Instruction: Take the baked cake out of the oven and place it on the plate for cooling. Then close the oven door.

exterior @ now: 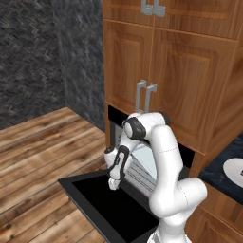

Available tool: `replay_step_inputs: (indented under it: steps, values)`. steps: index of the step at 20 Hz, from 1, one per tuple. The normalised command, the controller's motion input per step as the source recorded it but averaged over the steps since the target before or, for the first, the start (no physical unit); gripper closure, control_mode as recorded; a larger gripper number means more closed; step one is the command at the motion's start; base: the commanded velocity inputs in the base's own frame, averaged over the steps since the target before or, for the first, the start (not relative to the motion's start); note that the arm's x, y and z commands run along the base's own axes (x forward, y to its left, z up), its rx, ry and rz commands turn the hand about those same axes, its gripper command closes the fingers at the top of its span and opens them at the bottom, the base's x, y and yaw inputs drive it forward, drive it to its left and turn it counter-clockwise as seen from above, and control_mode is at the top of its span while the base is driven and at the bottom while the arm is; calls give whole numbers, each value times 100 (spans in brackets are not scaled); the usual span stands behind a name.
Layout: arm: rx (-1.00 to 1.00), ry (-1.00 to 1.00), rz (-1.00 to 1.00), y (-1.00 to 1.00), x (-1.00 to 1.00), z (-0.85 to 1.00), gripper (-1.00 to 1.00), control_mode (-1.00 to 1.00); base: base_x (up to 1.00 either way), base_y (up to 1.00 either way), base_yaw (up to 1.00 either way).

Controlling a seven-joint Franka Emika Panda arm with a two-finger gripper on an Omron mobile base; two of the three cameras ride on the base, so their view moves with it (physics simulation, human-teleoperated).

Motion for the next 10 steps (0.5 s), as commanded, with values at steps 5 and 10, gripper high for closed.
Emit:
replay_step_inputs:
  steps: [5, 10]
  values:
    - [0, 0, -8, -9, 59, 0, -100, -100, 0, 0, 0]
    - [-2, -1, -8, -10, 57, 0, -100, -100, 0, 0, 0]
